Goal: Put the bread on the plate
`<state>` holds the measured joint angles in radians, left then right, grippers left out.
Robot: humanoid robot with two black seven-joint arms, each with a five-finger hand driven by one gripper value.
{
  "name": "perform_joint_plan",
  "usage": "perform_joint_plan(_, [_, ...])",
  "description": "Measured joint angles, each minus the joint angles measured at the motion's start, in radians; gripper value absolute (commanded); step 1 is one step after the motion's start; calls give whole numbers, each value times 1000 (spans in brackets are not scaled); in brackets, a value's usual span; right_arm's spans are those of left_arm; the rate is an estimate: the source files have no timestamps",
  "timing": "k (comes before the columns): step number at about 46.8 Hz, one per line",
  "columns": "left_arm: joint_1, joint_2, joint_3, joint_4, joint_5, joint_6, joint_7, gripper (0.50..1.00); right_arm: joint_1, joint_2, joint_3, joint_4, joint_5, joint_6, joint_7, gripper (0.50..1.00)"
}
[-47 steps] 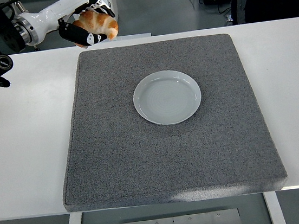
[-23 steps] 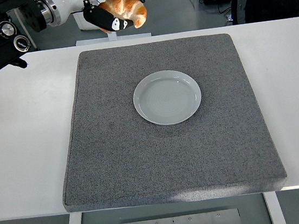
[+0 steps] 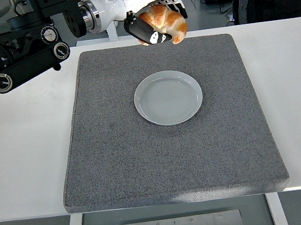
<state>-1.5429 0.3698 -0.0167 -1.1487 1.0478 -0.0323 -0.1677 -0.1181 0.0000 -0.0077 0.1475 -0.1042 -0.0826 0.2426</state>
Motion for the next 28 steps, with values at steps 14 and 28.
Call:
perform_joint_plan(14, [-7, -93, 61, 37, 28, 5, -13, 500, 0, 0, 0, 0, 1, 0, 0, 1000])
perform_joint_plan(28, [13, -179, 99, 165, 53, 9, -33, 500, 0, 0, 0, 0, 0, 0, 0, 1000])
